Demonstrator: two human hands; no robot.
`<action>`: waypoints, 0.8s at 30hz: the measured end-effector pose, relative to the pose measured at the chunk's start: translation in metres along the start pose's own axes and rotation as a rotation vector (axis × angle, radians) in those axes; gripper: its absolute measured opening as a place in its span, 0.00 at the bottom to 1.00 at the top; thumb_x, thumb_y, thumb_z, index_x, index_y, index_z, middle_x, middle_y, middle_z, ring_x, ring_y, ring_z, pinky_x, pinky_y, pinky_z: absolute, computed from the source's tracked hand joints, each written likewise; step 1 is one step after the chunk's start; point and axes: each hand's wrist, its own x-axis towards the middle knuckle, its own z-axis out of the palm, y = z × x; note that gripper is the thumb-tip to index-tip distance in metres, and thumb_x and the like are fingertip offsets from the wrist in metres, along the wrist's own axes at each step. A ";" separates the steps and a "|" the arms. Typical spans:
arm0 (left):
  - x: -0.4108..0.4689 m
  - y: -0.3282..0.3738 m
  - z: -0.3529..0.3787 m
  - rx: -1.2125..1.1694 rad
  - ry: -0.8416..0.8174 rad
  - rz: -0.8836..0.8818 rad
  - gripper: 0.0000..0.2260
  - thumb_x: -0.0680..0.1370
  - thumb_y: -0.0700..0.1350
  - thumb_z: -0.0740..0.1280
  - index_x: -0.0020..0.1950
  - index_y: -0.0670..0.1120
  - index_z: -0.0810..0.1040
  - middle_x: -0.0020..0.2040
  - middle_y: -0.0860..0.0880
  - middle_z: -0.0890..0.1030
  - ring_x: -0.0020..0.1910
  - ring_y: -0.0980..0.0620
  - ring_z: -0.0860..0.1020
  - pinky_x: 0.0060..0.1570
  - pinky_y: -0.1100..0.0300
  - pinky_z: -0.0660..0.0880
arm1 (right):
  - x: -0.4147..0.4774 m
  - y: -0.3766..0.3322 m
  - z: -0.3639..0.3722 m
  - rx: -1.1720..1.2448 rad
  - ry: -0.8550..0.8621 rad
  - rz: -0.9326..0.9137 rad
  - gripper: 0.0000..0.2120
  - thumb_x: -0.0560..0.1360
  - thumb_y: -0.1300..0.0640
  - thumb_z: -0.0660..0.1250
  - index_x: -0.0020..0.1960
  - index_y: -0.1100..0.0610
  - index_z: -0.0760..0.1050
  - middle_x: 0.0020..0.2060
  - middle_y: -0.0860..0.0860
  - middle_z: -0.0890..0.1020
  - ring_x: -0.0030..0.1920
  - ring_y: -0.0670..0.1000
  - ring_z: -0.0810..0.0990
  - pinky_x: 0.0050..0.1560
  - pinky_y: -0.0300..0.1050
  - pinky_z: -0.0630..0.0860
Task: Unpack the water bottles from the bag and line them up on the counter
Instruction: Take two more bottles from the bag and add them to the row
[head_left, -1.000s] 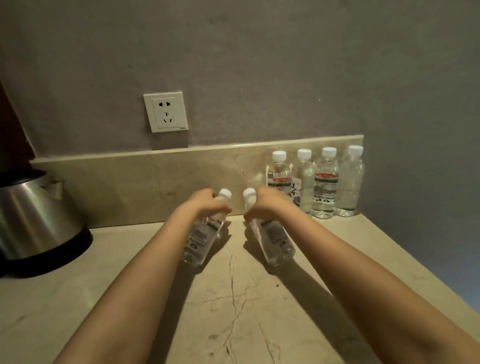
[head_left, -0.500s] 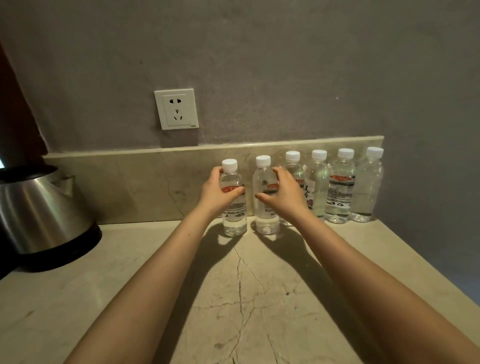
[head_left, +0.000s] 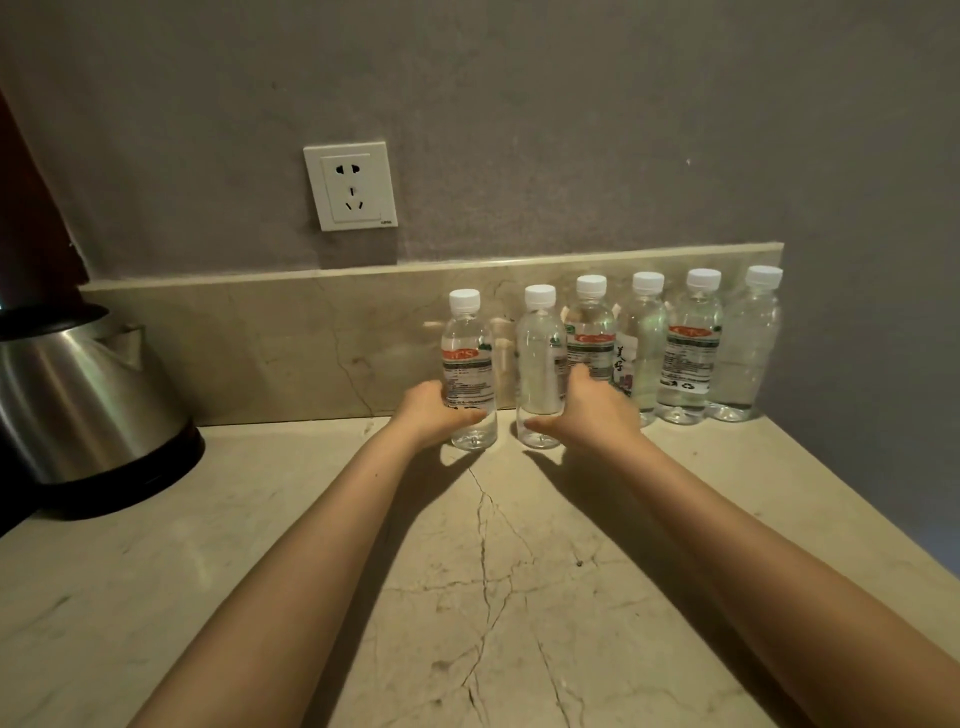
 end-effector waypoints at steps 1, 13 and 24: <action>0.001 -0.001 0.001 0.012 -0.011 -0.006 0.17 0.71 0.46 0.74 0.59 0.45 0.78 0.56 0.45 0.81 0.54 0.47 0.80 0.58 0.50 0.77 | 0.002 0.004 0.002 0.000 -0.039 0.011 0.31 0.67 0.33 0.70 0.56 0.56 0.71 0.47 0.51 0.81 0.48 0.54 0.80 0.43 0.48 0.76; 0.034 0.018 0.027 0.081 0.036 -0.026 0.22 0.69 0.51 0.76 0.59 0.43 0.79 0.56 0.45 0.82 0.54 0.47 0.80 0.55 0.55 0.77 | 0.018 0.005 0.017 -0.019 -0.006 -0.011 0.19 0.74 0.40 0.66 0.51 0.56 0.79 0.46 0.53 0.83 0.48 0.55 0.81 0.44 0.47 0.76; 0.017 0.008 0.018 0.121 0.075 -0.104 0.18 0.73 0.56 0.69 0.46 0.40 0.80 0.42 0.43 0.79 0.40 0.46 0.76 0.36 0.58 0.70 | 0.007 0.005 0.005 0.093 -0.068 -0.031 0.12 0.76 0.47 0.64 0.49 0.55 0.79 0.42 0.50 0.83 0.45 0.52 0.81 0.48 0.51 0.80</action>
